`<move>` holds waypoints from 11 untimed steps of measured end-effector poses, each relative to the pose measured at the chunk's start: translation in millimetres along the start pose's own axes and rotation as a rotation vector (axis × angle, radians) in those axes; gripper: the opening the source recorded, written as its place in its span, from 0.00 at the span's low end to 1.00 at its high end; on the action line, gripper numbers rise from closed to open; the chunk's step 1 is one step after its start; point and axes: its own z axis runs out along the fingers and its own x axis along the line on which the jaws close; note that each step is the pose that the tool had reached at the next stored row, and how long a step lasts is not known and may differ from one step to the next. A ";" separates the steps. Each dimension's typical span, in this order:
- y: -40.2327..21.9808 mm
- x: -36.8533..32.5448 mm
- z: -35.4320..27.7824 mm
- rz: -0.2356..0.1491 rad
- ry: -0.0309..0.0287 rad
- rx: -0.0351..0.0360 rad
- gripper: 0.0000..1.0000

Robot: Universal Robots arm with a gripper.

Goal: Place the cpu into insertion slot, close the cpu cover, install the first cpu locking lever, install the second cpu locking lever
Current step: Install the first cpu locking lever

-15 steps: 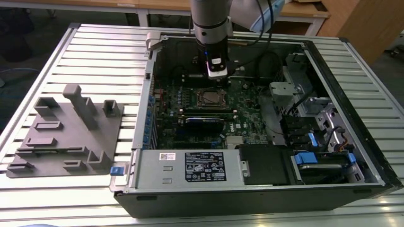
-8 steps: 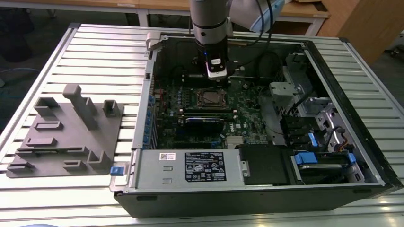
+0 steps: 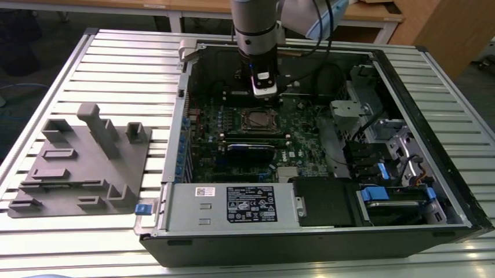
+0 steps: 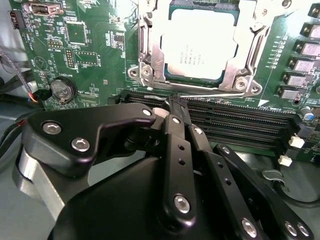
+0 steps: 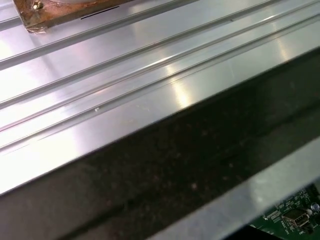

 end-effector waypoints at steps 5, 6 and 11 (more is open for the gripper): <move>0.0 0.1 0.3 0.000 -0.0001 -0.0001 0.11; 0.0 0.1 0.7 0.000 -0.0003 -0.0003 0.11; -0.5 0.4 3.0 -0.003 -0.0067 0.0133 0.11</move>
